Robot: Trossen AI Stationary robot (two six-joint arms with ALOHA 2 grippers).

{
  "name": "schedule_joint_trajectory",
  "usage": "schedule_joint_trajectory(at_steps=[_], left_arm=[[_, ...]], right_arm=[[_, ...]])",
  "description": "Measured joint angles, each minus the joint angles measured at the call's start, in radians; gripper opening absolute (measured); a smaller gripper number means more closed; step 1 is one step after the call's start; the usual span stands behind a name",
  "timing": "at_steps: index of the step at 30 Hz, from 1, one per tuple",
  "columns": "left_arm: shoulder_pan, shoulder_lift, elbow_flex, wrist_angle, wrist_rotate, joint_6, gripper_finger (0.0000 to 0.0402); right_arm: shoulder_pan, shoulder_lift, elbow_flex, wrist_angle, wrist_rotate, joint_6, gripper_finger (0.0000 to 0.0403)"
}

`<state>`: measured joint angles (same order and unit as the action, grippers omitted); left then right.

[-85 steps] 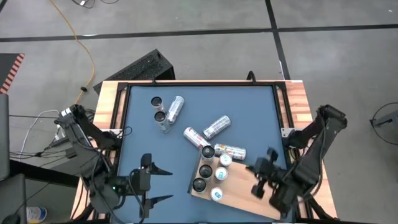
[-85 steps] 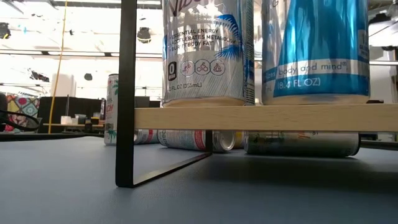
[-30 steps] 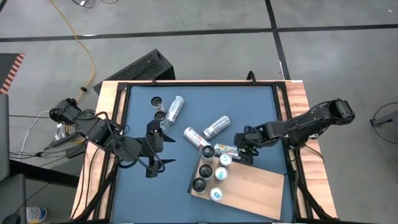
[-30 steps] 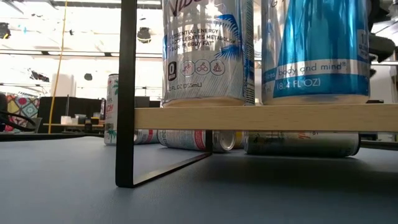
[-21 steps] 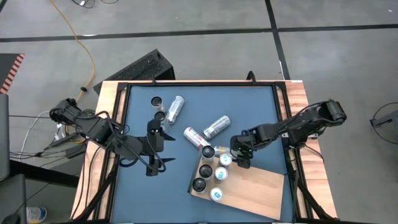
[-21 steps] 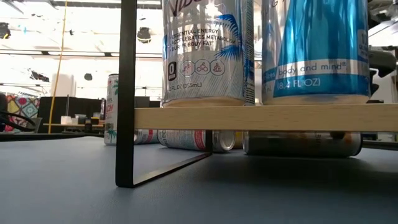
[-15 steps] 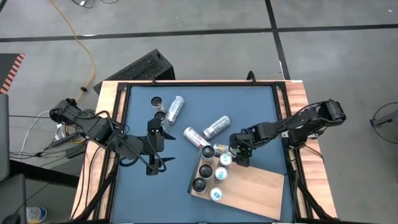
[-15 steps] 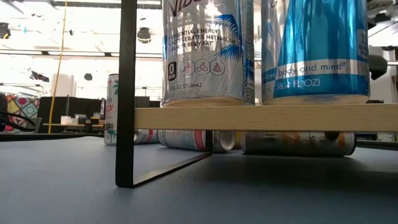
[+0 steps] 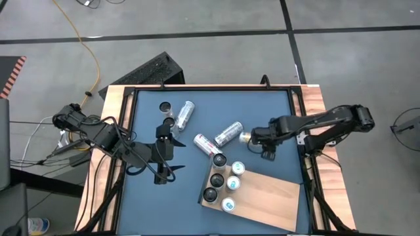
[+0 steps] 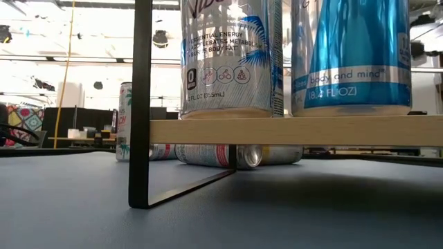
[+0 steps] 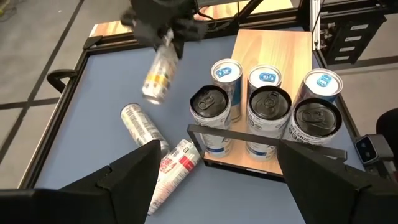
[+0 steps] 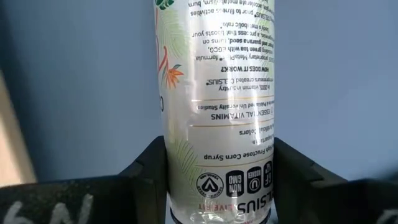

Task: Place canned beverage on shelf
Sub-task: Put the bottom white yellow soda can on the shelf

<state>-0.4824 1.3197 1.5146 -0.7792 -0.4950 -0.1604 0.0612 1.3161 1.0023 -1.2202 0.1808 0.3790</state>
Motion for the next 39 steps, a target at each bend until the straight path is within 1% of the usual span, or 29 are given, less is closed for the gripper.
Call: schedule_joint_trajectory(at_steps=[4, 6, 7, 10, 11, 14, 17, 19, 24, 28, 33, 39], left_arm=[[0.000, 0.000, 0.000, 0.000, 0.000, 0.010, 0.0309], [0.000, 0.000, 0.000, 0.000, 0.000, 0.018, 0.0309], [0.000, 0.000, 0.000, 0.000, 0.000, 0.019, 0.0309], [0.000, 0.000, 0.000, -0.002, 0.000, 0.022, 0.0309], [0.000, 0.000, 0.000, -0.003, 0.000, 0.026, 0.0309], [0.000, 0.000, 0.000, -0.013, 0.006, 0.026, 0.0309], [0.000, 0.000, 0.000, -0.026, 0.016, 0.026, 0.0309], [0.000, 0.000, 0.000, -0.028, 0.017, 0.027, 0.0309], [0.000, 0.000, 0.000, -0.029, 0.020, 0.030, 0.0309], [0.000, 0.000, 0.000, -0.028, 0.037, 0.032, 0.0309], [0.000, 0.000, 0.000, -0.028, 0.038, 0.037, 0.0309], [0.000, 0.000, 0.000, -0.028, 0.045, 0.072, 0.0309]], right_arm=[[0.001, 0.035, 0.163, -0.261, 0.014, 0.053, 0.0184], [0.001, 0.058, 0.233, -0.356, 0.008, 0.096, 0.0184], [0.001, 0.066, 0.257, -0.363, -0.003, 0.109, 0.0184], [0.000, 0.062, 0.298, -0.334, -0.105, 0.130, 0.0184], [0.002, 0.078, 0.314, -0.343, -0.124, 0.147, 0.0184], [0.013, 0.092, 0.308, -0.354, -0.192, 0.179, 0.0184], [0.032, 0.109, 0.310, -0.352, -0.202, 0.195, 0.0184], [0.046, 0.109, 0.299, -0.350, -0.231, 0.227, 0.0184], [0.074, 0.105, 0.302, -0.352, -0.375, 0.337, 0.0184], [0.118, 0.105, 0.302, -0.351, -0.517, 0.406, 0.0184], [0.187, 0.105, 0.302, -0.351, -0.698, 0.528, 0.0184], [0.294, 0.094, 0.302, -0.351, -0.875, 0.680, 0.0184]])
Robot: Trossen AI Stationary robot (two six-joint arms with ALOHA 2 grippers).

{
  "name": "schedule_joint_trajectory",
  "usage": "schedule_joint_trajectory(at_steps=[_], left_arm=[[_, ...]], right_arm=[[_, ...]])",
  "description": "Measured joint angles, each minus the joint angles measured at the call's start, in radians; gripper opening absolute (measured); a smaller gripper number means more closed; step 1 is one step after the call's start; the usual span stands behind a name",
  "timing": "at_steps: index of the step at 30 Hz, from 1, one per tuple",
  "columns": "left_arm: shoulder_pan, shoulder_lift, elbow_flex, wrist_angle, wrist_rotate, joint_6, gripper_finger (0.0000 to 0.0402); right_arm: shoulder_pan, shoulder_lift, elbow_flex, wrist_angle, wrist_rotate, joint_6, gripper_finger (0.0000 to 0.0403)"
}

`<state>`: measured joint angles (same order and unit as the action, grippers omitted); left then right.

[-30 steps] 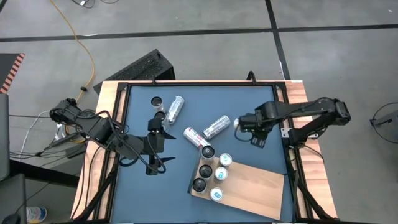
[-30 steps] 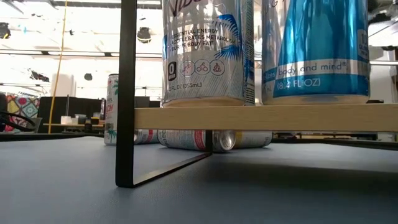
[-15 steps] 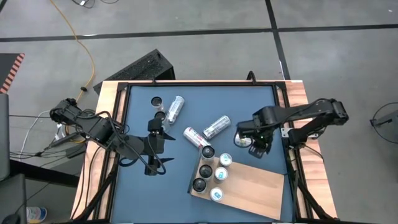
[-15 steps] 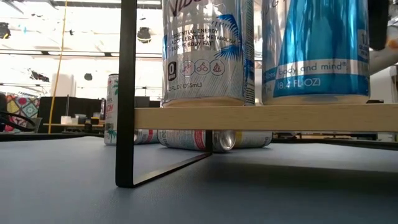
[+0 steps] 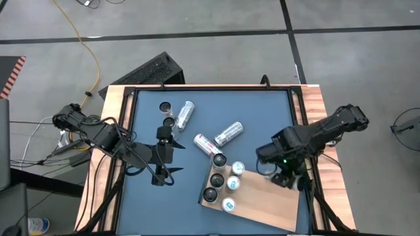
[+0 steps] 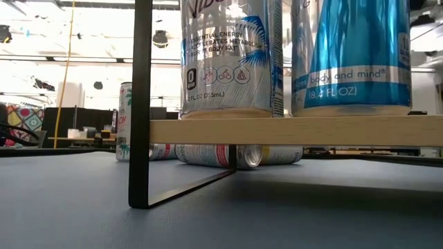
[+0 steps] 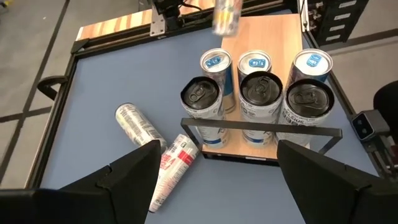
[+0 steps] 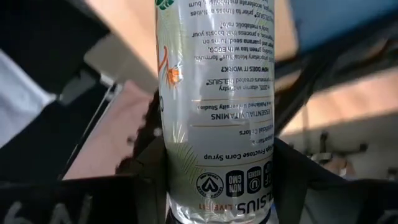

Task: Place canned beverage on shelf
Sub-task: Put the bottom white yellow soda can on the shelf

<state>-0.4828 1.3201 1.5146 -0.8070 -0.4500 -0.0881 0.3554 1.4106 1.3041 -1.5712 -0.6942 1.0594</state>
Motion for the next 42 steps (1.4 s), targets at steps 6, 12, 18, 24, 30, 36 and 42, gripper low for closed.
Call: schedule_joint_trajectory(at_steps=[6, 12, 18, 24, 30, 36, 42], left_arm=[[0.000, 0.000, 0.000, 0.000, 0.000, 0.046, 0.0309], [0.000, 0.000, 0.000, 0.002, 0.000, 0.081, 0.0309], [0.000, 0.000, 0.000, 0.005, 0.000, 0.090, 0.0309], [0.000, 0.000, 0.000, 0.005, -0.006, 0.114, 0.0309], [0.000, 0.000, 0.000, 0.015, -0.009, 0.145, 0.0309], [0.000, 0.000, 0.000, 0.013, -0.009, 0.149, 0.0309], [0.000, 0.000, 0.000, 0.012, -0.009, 0.149, 0.0309]], right_arm=[[0.118, 0.000, 0.000, 0.002, -0.161, 0.142, 0.0184], [0.244, 0.000, 0.000, 0.006, -0.294, 0.310, 0.0184], [0.296, 0.007, 0.002, 0.025, -0.285, 0.345, 0.0184], [0.272, 0.075, 0.015, -0.005, -0.263, 0.166, 0.0184], [0.230, 0.179, 0.036, -0.002, -0.243, 0.035, 0.0184], [0.244, 0.337, 0.143, 0.000, -0.277, -0.093, 0.0184], [0.250, 0.434, 0.272, 0.002, -0.275, -0.119, 0.0184]])
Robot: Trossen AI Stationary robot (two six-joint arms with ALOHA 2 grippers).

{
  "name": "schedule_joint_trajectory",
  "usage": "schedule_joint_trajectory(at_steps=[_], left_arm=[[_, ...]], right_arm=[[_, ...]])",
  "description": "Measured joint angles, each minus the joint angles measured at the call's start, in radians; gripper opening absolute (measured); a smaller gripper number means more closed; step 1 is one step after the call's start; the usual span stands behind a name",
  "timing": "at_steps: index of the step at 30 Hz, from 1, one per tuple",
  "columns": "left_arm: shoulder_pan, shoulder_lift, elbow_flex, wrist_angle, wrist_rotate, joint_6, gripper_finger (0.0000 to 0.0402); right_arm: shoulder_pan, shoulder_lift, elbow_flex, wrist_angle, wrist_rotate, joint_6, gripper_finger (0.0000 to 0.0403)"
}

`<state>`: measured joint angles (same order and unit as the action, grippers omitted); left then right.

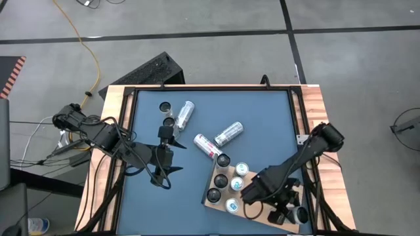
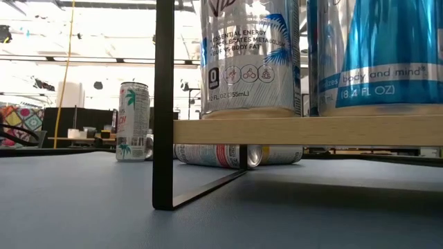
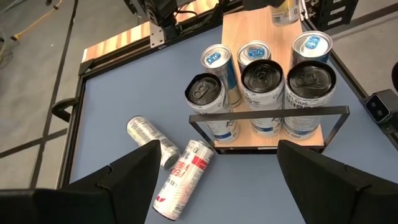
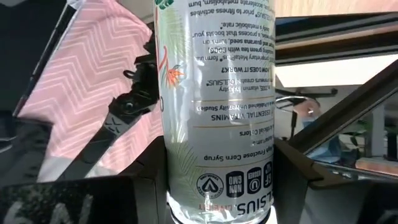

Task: Place canned beverage on shelf
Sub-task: Put the bottom white yellow soda can on the shelf

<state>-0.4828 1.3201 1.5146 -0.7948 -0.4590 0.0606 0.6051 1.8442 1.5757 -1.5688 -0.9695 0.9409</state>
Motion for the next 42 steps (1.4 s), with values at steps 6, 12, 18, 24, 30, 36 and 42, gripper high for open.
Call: schedule_joint_trajectory(at_steps=[6, 12, 18, 24, 30, 36, 42], left_arm=[[0.000, 0.000, 0.000, 0.000, 0.000, 0.006, 0.0309], [0.000, 0.000, 0.000, -0.001, 0.002, 0.007, 0.0309], [0.000, 0.000, 0.000, -0.001, 0.003, 0.023, 0.0309], [0.000, 0.000, 0.000, -0.001, 0.003, 0.050, 0.0309], [0.000, 0.000, 0.000, -0.001, 0.004, 0.050, 0.0309], [0.000, 0.000, 0.000, -0.002, 0.006, 0.051, 0.0309], [0.000, 0.000, 0.000, -0.002, 0.006, 0.050, 0.0309]], right_arm=[[0.025, 0.010, 0.003, -0.005, -0.042, 0.020, 0.0184], [0.023, 0.010, 0.003, -0.003, -0.053, 0.038, 0.0184], [0.023, 0.010, 0.003, -0.003, -0.053, 0.037, 0.0184], [-0.023, 0.010, 0.003, -0.002, -0.042, 0.019, 0.0184], [-0.059, 0.010, 0.003, -0.002, -0.017, -0.023, 0.0184], [-0.044, 0.008, -0.064, -0.002, 0.004, -0.057, 0.0184], [-0.022, 0.005, -0.170, -0.006, -0.066, -0.116, 0.0184]])
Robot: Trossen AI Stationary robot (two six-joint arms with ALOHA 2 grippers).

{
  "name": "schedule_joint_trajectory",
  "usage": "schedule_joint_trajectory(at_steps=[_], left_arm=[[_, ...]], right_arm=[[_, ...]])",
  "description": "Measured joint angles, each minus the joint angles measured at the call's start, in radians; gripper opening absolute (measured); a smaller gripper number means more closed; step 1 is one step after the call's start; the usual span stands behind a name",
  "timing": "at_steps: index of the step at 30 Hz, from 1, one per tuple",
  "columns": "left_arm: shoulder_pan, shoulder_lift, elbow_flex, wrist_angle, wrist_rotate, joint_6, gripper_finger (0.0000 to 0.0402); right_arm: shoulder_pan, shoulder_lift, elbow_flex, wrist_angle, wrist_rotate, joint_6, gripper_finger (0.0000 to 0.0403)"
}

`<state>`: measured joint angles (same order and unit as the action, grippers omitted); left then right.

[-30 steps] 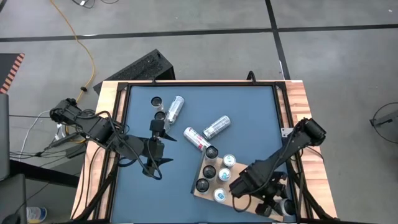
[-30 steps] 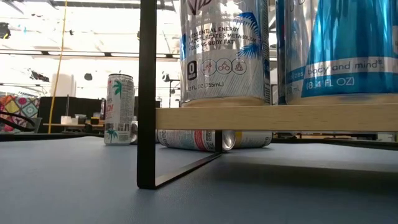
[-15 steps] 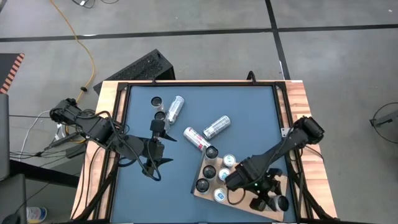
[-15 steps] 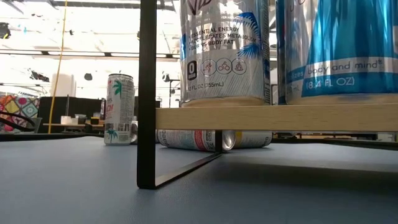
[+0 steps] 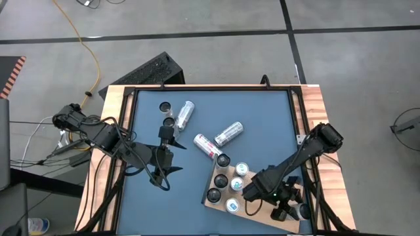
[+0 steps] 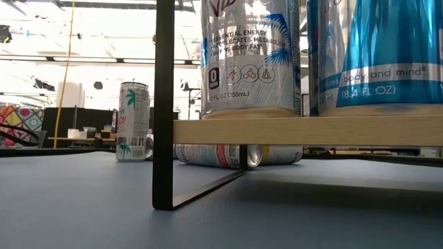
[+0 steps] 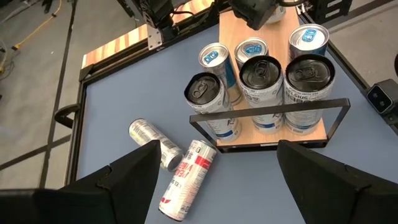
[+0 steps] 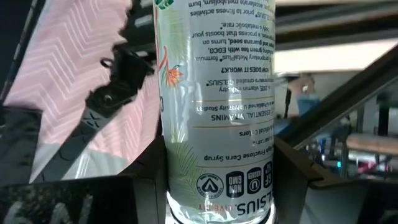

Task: Place canned beverage on shelf
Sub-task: Put the bottom white yellow soda can on the shelf

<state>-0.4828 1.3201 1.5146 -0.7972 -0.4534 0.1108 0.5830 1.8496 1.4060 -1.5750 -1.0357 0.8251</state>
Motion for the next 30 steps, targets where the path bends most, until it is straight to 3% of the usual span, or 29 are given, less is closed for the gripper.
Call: schedule_joint_trajectory(at_steps=[4, 11, 30], left_arm=[[0.000, 0.000, 0.000, 0.000, 0.000, 0.000, 0.0309], [0.000, 0.000, 0.000, 0.001, -0.005, -0.001, 0.0309], [0.000, 0.000, 0.000, -0.009, -0.003, 0.001, 0.0309]], right_arm=[[-0.001, -0.001, -0.016, 0.001, -0.014, 0.008, 0.0187], [-0.008, -0.001, -0.016, 0.003, -0.006, 0.019, 0.0240], [-0.089, -0.001, 0.024, 0.003, 0.047, 0.037, 0.0248]])
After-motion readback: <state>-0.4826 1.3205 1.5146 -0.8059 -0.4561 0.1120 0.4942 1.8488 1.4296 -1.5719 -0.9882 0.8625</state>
